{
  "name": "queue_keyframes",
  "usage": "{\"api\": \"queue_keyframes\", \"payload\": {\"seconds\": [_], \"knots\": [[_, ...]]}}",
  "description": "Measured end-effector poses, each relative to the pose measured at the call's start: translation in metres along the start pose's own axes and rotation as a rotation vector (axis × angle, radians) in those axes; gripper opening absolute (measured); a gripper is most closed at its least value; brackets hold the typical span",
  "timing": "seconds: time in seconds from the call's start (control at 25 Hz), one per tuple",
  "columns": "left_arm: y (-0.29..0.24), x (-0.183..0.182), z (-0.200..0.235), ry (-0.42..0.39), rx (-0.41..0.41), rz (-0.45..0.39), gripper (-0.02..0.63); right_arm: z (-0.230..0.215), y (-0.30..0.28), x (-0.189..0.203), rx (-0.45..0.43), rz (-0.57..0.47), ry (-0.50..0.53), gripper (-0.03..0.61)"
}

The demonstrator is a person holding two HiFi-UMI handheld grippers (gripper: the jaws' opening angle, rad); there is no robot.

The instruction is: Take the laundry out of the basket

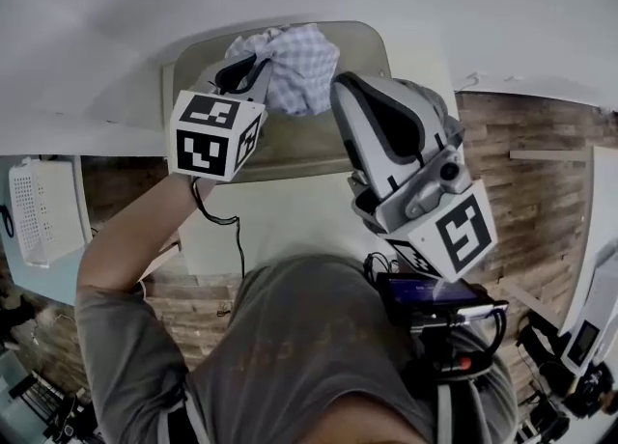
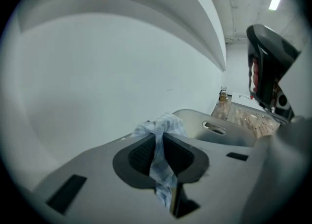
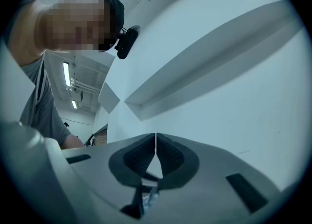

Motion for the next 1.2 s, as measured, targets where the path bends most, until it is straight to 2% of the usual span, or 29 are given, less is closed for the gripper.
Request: {"api": "queue_keyframes", "payload": {"seconds": [0.36,0.8,1.2], "knots": [[0.104,-0.043,-0.024,0.015,-0.094,-0.205,0.057,0.044,0.062,-0.034,-0.015,-0.040,0.044,0.012],[0.132,-0.039,-0.050,0.075,-0.156,-0.365,0.057,0.040,0.114,0.001,-0.041,-0.039,0.068,0.012],[0.159,-0.040,-0.076,0.088,-0.221,-0.440,0.057,0.025,0.150,0.019,-0.077,-0.018,0.057,0.012]]}}
Point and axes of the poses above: the fingertips, and each gripper's own axes: y backward along the fingers, z to its left, x out of its underside, the point moved 9 cm from there along y, backward along the fingers, and after that the axes turned 10 degrees about z, right-handed, at the moved point
